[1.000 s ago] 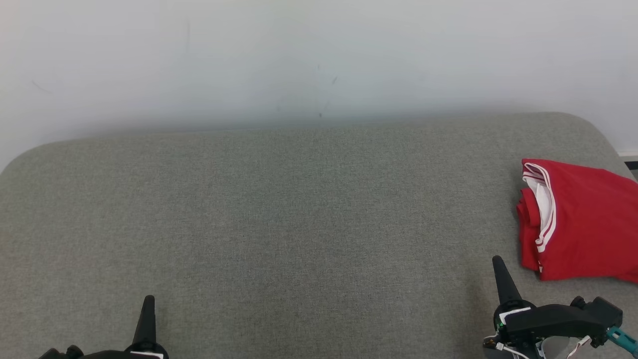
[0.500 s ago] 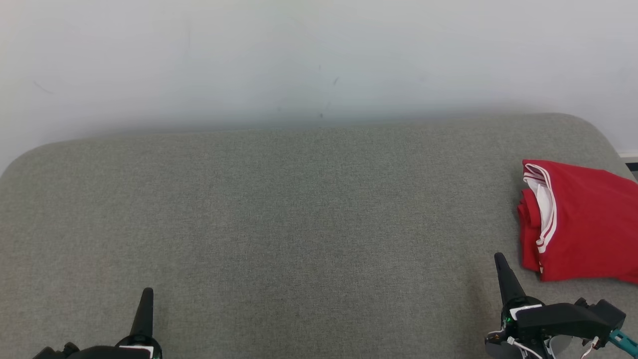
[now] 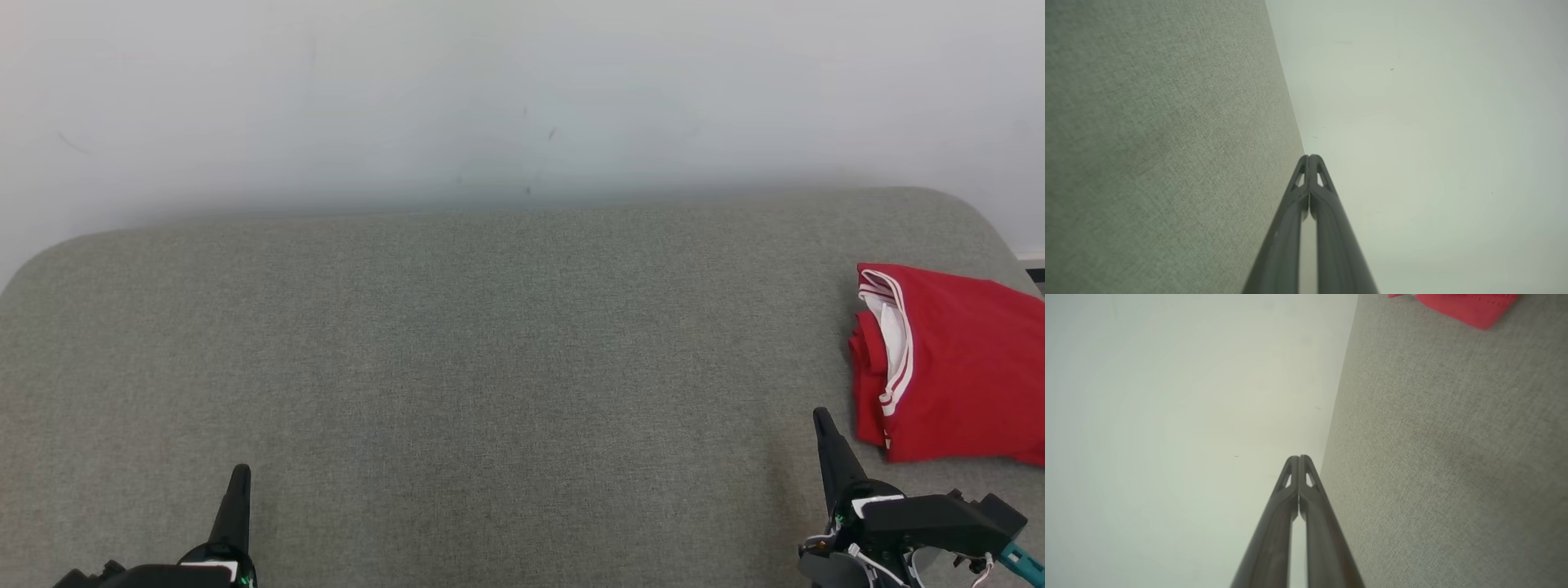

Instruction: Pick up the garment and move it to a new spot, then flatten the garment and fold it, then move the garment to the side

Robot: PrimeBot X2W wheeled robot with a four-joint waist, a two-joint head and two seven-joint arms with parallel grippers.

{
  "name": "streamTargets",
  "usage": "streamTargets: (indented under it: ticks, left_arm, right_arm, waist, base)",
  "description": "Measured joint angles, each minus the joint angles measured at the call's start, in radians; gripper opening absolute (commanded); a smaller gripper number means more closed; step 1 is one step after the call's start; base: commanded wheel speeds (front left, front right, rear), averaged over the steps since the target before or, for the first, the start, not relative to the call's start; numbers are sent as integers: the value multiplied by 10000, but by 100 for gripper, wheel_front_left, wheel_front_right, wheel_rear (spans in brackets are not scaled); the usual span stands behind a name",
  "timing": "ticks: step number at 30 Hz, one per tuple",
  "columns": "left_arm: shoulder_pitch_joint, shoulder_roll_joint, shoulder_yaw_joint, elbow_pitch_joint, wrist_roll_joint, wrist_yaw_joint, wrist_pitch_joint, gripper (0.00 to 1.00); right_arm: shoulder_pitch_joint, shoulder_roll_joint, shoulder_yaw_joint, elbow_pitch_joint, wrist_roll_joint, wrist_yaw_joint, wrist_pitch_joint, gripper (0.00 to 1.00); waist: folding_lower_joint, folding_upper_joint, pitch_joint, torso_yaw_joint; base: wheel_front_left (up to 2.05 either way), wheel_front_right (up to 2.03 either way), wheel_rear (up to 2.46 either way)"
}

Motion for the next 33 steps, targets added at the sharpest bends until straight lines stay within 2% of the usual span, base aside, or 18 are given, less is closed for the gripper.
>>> streamTargets:
  ticks: [23, 33]
  left_arm:
    - [-187, 8, 117, -161, -1678, -98, 435, 0]
    - [-194, 8, 119, -163, -1695, -98, 441, 0]
  right_arm:
    - [41, -2, -134, -318, 1810, 0, 433, 0]
    - [43, -2, -138, -322, 1827, 0, 435, 0]
  waist:
    - [0, 0, -36, 40]
    - [0, 0, -37, 40]
  base:
    - [0, 0, 0]
    - [0, 0, 0]
